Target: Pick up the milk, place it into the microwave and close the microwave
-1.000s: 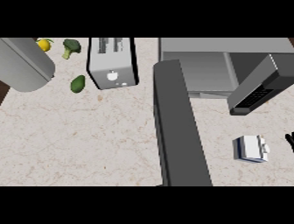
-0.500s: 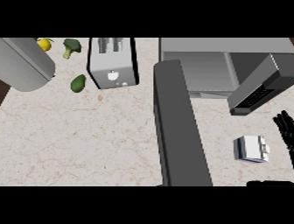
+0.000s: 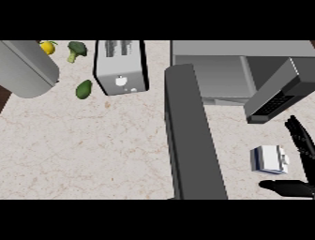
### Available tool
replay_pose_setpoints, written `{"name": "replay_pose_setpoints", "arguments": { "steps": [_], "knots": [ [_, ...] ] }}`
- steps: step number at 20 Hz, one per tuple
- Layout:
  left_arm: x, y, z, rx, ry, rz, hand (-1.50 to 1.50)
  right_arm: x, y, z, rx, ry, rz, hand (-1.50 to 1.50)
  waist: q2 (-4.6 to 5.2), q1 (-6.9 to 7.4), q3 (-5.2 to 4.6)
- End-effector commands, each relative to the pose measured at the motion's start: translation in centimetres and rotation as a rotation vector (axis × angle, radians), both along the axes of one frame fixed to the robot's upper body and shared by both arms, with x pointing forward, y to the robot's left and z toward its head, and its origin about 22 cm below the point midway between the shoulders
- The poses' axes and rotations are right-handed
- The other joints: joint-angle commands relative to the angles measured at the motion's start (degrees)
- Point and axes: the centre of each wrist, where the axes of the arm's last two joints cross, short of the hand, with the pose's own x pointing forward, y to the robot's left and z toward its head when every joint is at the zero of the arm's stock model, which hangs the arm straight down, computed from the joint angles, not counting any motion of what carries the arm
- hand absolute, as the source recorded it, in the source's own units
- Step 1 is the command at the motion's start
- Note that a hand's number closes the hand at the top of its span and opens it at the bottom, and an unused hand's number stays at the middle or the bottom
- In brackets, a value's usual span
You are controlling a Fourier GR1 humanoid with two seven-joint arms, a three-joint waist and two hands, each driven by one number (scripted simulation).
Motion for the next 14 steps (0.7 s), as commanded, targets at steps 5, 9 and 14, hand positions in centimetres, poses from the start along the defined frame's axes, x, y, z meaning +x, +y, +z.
{"name": "replay_pose_setpoints", "arguments": {
  "steps": [5,9,14],
  "knots": [
    [-0.6,0.0,0.2,-0.015,-0.009,0.011,-1.50,0.1,-3.4,-2.4,0.001,0.071,0.072,-1.50,0.01,0.07,0.01],
    [-1.9,0.4,-0.7,-0.003,-0.013,0.004,-1.50,0.2,0.0,-5.4,-0.005,0.074,0.058,-1.50,-0.06,0.16,0.00],
    [-2.6,0.6,-0.8,-0.008,-0.021,-0.006,-1.50,-0.9,-0.1,-8.0,-0.071,0.082,0.008,1.50,0.00,0.35,0.04]
  ]
}}
